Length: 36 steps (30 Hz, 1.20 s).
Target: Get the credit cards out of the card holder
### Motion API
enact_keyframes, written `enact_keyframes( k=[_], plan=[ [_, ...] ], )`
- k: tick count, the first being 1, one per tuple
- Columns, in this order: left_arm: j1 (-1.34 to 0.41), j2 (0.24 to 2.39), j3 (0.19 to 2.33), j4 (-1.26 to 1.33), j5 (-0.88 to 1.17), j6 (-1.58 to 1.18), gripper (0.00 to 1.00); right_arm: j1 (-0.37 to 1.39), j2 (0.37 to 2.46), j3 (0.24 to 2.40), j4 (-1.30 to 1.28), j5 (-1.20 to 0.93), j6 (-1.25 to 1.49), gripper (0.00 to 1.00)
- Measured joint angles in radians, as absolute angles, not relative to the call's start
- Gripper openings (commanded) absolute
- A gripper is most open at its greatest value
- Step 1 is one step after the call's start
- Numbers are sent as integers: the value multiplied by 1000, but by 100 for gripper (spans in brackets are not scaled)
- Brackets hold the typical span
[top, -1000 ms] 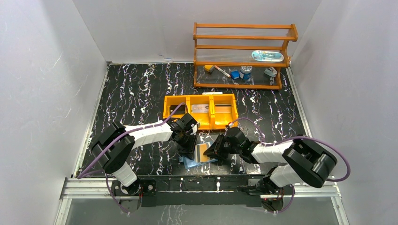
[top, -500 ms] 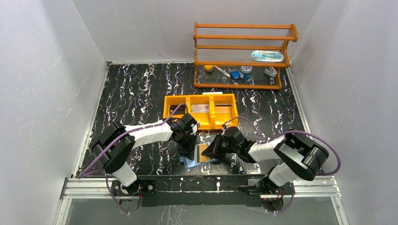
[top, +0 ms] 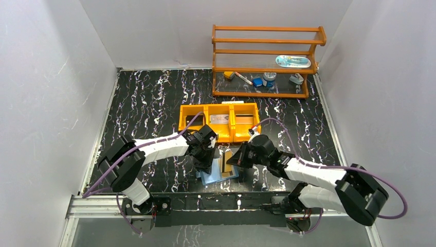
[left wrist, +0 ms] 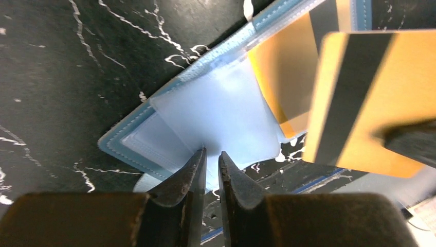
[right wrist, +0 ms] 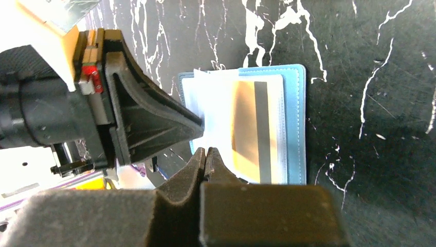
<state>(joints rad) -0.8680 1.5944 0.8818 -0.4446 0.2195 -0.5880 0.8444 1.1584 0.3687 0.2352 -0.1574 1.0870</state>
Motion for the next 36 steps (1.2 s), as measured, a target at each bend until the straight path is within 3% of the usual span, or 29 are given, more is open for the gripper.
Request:
enact_keyframes(
  k=[7,18,25,36],
  plan=[
    [-855,1589,919,-504,97,-542,21,844,988,412,63,-46,977,0],
    [-786,1475,1063,-612,1,-471,68,844,932,623,-138,257,548,0],
    [-652,1302,1083,-655,-39,-450,89,841,1039,766,-181,385,94,0],
    [-497,1139,982,-707,-125,-437,98,712,1291,897,-252,236,-398,0]
  ],
)
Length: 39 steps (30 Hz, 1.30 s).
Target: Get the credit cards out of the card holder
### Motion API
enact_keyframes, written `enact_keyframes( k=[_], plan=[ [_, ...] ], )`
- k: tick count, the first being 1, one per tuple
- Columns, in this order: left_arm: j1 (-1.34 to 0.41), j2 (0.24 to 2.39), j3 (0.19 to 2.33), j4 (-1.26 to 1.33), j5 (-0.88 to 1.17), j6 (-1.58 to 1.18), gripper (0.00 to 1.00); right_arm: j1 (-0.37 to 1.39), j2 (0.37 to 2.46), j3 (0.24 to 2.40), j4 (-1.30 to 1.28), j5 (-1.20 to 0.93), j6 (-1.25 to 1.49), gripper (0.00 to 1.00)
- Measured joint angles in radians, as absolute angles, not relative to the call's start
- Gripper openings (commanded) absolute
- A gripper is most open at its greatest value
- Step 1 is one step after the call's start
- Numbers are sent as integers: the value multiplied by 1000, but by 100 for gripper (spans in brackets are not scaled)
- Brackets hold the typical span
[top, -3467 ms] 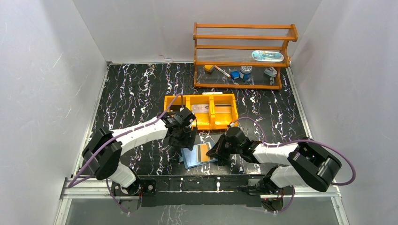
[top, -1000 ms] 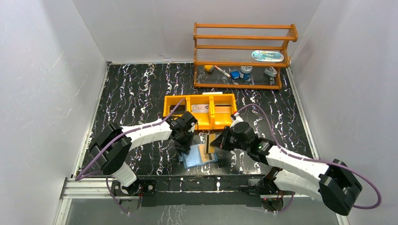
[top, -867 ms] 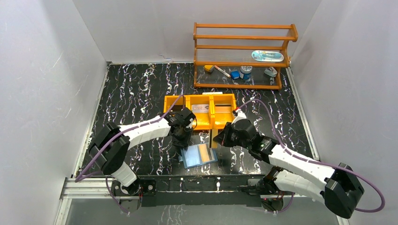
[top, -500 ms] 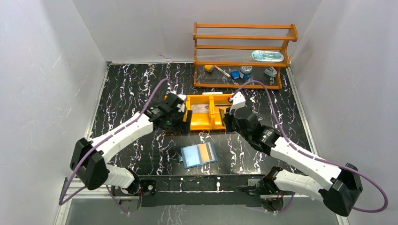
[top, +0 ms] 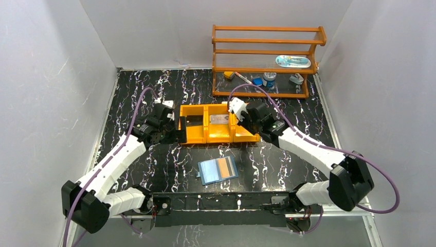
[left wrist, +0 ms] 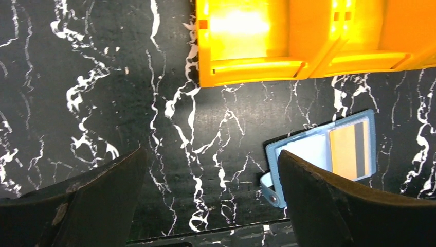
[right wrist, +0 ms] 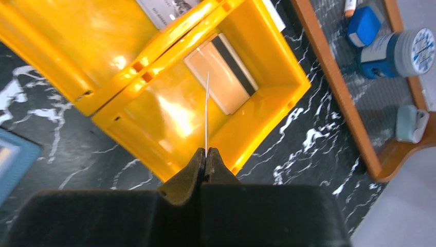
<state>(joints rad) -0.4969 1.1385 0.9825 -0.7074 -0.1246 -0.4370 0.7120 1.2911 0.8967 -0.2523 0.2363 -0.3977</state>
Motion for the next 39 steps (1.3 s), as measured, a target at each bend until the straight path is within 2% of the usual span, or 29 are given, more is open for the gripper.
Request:
enact_keyframes(
  k=[6,14,23,39],
  plan=[
    [-496,1046,923,-708,-186,-438,98,628,1390,967,-254,154,-562,0],
    [-496,1019,896,-688,-166,-458,98,596,1488,1020,-252,48,-753,0],
    [-496,995,894,-688,-146,-466,98,565,1609,1086,-243,29,-923,0],
    [-496,985,894,-689,-129,-483,98,556,1774,1142,-161,46,-1003,1]
  ],
)
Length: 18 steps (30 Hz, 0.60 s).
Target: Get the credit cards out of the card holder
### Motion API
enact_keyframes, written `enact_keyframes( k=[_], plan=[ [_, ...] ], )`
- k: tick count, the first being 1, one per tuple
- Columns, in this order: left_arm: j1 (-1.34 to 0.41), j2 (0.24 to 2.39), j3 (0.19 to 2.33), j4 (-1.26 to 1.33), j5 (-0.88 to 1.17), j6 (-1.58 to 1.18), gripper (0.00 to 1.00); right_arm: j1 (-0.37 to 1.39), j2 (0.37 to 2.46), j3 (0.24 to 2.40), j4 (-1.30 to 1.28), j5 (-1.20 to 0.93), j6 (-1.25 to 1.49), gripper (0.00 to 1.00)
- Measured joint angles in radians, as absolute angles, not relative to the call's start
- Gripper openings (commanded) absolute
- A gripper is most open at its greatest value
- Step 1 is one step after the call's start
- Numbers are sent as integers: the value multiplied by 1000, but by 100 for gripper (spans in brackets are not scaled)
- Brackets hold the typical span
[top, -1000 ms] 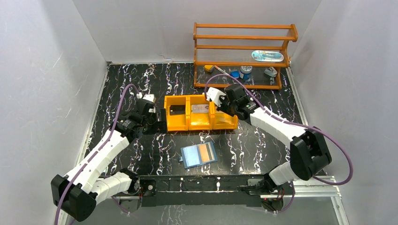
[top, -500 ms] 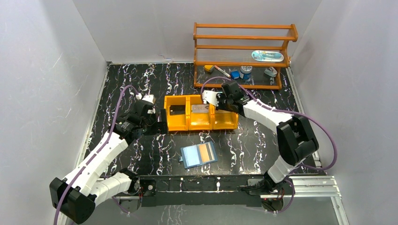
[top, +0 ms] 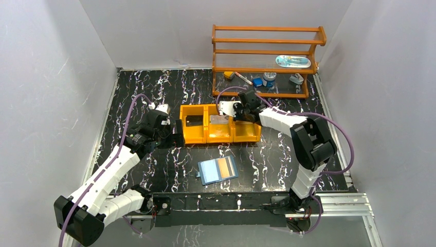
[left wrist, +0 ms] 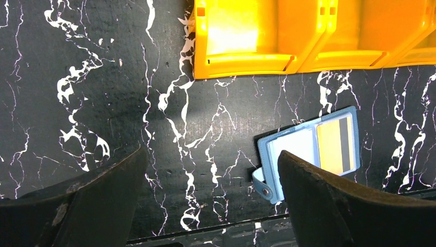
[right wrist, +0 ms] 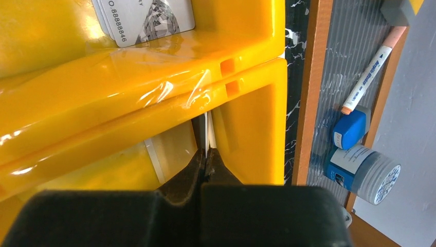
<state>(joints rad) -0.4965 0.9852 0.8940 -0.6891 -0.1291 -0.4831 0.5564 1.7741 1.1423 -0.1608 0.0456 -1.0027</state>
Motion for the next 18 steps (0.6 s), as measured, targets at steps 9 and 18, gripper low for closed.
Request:
enact_keyframes(
  k=[9,18],
  plan=[
    [-496,985,891,-690,-119,-494,98,556,1789,1105,-92,73,-1017,7],
    [-496,986,891,-690,-113,-503,98,556,1817,1095,-63,86,-1015,16]
  ],
)
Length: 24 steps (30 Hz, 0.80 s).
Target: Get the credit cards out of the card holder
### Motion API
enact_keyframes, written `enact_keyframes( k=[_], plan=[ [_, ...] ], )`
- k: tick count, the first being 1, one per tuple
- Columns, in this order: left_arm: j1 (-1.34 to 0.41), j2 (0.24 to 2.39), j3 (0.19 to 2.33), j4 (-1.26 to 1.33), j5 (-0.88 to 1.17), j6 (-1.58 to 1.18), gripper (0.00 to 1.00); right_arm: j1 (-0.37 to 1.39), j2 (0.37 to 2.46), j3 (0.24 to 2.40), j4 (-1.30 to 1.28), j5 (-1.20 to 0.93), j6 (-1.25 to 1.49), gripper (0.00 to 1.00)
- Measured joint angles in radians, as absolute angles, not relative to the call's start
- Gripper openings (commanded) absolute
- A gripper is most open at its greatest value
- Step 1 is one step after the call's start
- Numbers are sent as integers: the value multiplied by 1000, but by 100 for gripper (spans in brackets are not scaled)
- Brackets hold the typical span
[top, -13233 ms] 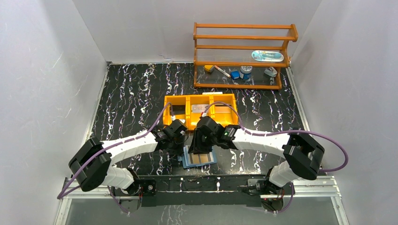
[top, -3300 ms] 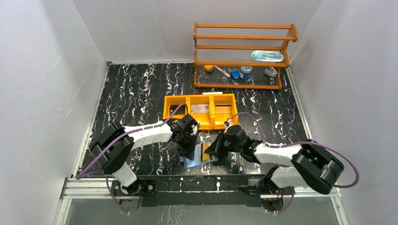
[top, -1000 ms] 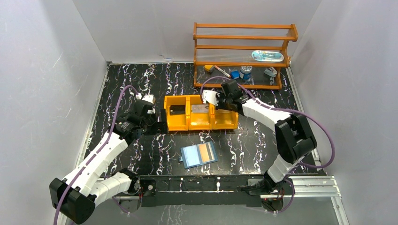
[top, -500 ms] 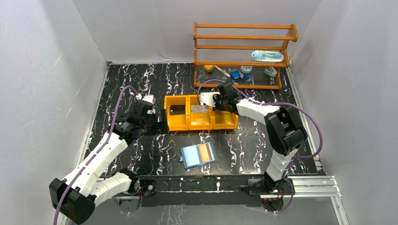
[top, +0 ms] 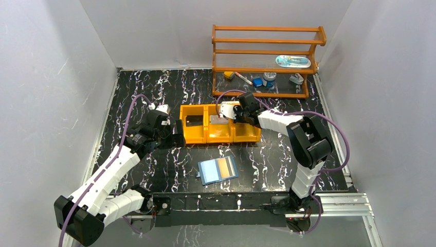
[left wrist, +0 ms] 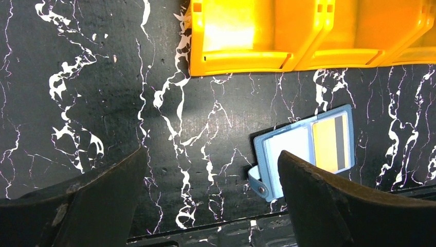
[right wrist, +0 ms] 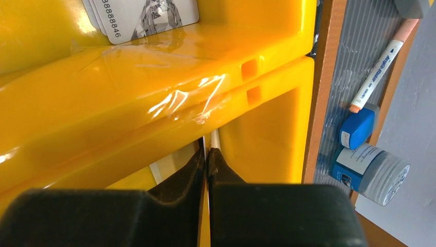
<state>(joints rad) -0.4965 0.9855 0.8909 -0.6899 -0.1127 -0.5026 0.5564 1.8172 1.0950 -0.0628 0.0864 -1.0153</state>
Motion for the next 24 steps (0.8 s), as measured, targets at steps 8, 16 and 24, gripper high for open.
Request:
enact_keyframes(
  k=[8,16,24],
  plan=[
    [-496,986,891,-690,-106,-509,98,556,1819,1082,-59,93,-995,29],
    [-496,986,877,-691,-96,-514,98,556,1818,1082,-60,95,-944,41],
    [-496,987,875,-697,-88,-517,98,554,1814,1083,-73,94,-892,43]
  ],
)
